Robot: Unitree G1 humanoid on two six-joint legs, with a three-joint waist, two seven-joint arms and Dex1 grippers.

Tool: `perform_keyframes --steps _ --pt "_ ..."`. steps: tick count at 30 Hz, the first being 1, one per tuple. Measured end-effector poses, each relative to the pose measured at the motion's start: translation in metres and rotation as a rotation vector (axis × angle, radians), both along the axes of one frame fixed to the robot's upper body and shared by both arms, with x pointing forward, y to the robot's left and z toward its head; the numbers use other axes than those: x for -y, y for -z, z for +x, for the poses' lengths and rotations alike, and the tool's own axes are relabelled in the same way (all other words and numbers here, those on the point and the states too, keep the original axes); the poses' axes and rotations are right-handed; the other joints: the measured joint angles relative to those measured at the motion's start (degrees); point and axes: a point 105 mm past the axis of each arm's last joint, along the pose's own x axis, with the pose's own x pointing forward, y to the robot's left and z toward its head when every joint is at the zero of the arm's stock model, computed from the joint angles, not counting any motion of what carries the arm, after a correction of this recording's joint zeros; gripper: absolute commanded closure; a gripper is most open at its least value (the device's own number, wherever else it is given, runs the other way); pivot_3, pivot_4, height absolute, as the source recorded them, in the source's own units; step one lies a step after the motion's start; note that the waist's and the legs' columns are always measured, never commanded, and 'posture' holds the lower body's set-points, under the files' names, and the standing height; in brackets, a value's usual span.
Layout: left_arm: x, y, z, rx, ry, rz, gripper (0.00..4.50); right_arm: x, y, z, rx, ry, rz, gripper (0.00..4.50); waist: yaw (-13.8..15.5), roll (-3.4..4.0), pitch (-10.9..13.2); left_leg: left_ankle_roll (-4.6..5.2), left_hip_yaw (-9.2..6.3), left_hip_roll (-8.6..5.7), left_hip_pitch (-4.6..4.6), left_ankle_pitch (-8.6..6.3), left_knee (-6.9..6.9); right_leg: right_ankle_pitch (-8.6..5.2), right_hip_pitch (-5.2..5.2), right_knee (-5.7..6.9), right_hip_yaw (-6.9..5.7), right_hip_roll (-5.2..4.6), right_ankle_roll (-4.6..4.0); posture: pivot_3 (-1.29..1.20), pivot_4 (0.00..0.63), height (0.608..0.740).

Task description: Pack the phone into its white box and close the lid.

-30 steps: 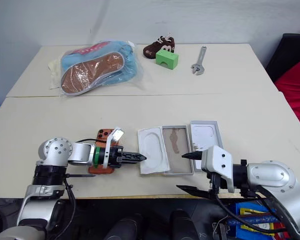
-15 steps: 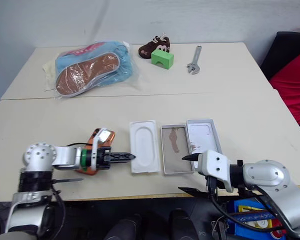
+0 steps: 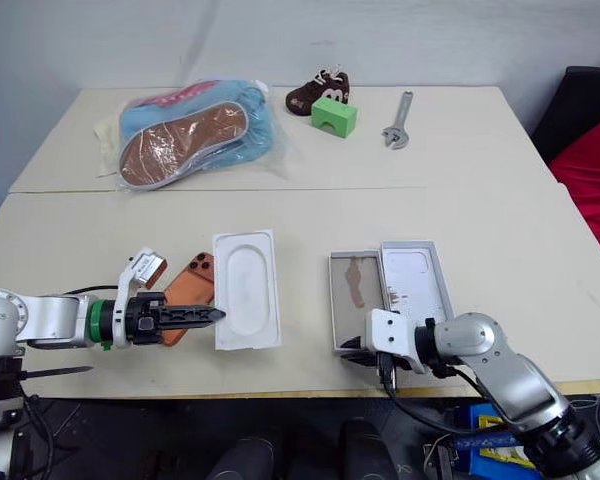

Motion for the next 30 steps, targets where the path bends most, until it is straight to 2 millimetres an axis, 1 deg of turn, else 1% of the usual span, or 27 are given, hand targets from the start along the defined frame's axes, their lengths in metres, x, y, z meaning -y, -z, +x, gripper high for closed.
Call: perform_keyframes --steps 2,7,9,11,13,15,17,18,20,22,23,25,26,28,30 --pt "0.004 -0.002 0.0 0.008 0.004 -0.019 4.5 -0.007 -0.003 0.0 0.003 -0.023 0.021 4.46 -0.3 0.0 0.0 -0.01 0.01 0.03 0.0 0.0 0.01 0.0 0.0 0.03 0.0 0.02 0.0 0.0 0.15 0.74" --pt "0.016 -0.005 0.002 0.014 0.016 -0.049 4.5 -0.03 -0.011 0.003 0.035 -0.074 0.073 4.46 -0.3 0.0 0.0 -0.02 0.0 0.05 0.01 0.01 0.03 0.0 -0.01 0.06 -0.01 0.03 0.0 0.0 0.15 0.74" --pt "0.022 -0.005 0.002 0.014 0.026 -0.056 4.5 -0.037 -0.009 0.004 0.044 -0.084 0.072 4.46 -0.2 -0.01 0.0 -0.02 0.0 0.03 0.0 0.01 0.03 0.0 -0.02 0.05 -0.01 0.02 0.0 0.0 0.15 0.74" --pt "0.028 -0.005 0.003 0.011 0.033 -0.059 4.5 -0.037 -0.006 0.008 0.042 -0.055 0.067 4.46 -0.1 -0.01 0.0 -0.02 0.0 0.02 0.01 0.01 0.03 0.0 -0.01 0.05 -0.01 0.01 0.0 0.0 0.15 0.74" --pt "0.035 -0.004 0.005 0.004 0.043 -0.057 4.5 -0.036 -0.002 0.012 0.032 -0.021 0.056 4.05 0.1 -0.01 0.0 -0.02 -0.01 -0.02 0.01 0.01 0.05 0.0 0.01 0.06 -0.01 -0.02 0.0 0.0 0.15 0.74" --pt "0.042 -0.003 0.006 -0.001 0.045 -0.063 4.5 -0.036 -0.001 0.013 0.014 0.007 0.055 3.53 0.0 -0.04 0.0 -0.02 -0.01 -0.02 0.01 0.01 0.06 0.0 0.02 0.05 -0.02 -0.01 0.0 0.0 0.15 0.74" --pt "0.05 -0.001 0.01 -0.006 0.03 -0.06 4.5 -0.036 -0.001 0.011 -0.009 0.03 0.063 2.77 0.0 -0.04 0.0 -0.02 -0.01 -0.02 0.01 0.01 0.06 0.0 0.01 0.06 -0.02 -0.01 0.0 0.0 0.15 0.74" --pt "0.055 0.001 0.012 -0.014 0.023 -0.059 4.5 -0.036 -0.001 0.008 -0.03 0.043 0.076 2.42 0.0 -0.04 0.0 -0.02 -0.01 -0.01 0.01 0.01 0.04 0.0 0.0 0.06 -0.02 -0.01 0.0 0.0 0.15 0.74" --pt "0.059 0.005 0.012 -0.031 0.018 -0.048 4.5 -0.036 -0.001 0.0 -0.061 0.047 0.09 1.71 0.0 -0.04 0.0 -0.02 -0.01 -0.01 0.0 0.01 0.04 0.0 -0.01 0.06 0.0 -0.01 0.0 0.0 0.15 0.74" --pt "0.063 0.007 0.011 -0.041 0.023 -0.046 4.5 -0.03 -0.006 -0.006 -0.075 0.059 0.095 1.08 0.0 -0.03 0.0 -0.02 0.0 -0.02 -0.01 0.01 0.04 0.0 -0.01 0.04 0.02 -0.01 0.0 0.0 0.15 0.74" --pt "0.067 0.007 0.011 -0.044 0.036 -0.039 4.5 -0.022 -0.013 -0.01 -0.074 0.079 0.096 0.7 0.1 -0.03 0.0 -0.02 0.0 -0.02 -0.02 0.01 0.05 0.0 0.0 0.03 0.01 -0.01 0.0 0.0 0.15 0.74" --pt "0.073 0.009 0.011 -0.049 0.056 -0.038 4.5 -0.009 -0.026 -0.016 -0.057 0.106 0.091 0.1 0.3 -0.02 0.0 -0.01 0.0 -0.02 -0.01 0.01 0.06 0.0 0.02 0.02 0.02 -0.01 0.0 0.0 0.15 0.74" --pt "0.079 0.009 0.011 -0.051 0.077 -0.034 4.5 0.002 -0.037 -0.021 -0.05 0.135 0.098 0.04 0.6 -0.03 0.0 -0.01 -0.04 -0.03 -0.04 0.01 0.07 0.0 0.05 -0.02 -0.01 -0.02 0.0 0.0 0.15 0.74" --pt "0.085 0.01 0.014 -0.054 0.09 -0.033 4.5 0.019 -0.052 -0.027 -0.041 0.177 0.099 0.04 0.8 -0.06 0.0 -0.01 -0.04 -0.03 -0.04 0.01 0.06 0.0 0.08 -0.06 0.0 -0.02 0.01 0.0 0.15 0.74" --pt "0.092 0.01 0.019 -0.048 0.099 -0.024 4.5 0.035 -0.063 -0.031 -0.031 0.229 0.099 0.04 1.0 -0.09 0.0 0.0 -0.02 -0.03 -0.03 0.0 0.05 0.0 0.08 -0.06 0.01 -0.01 0.01 0.0 0.15 0.74"
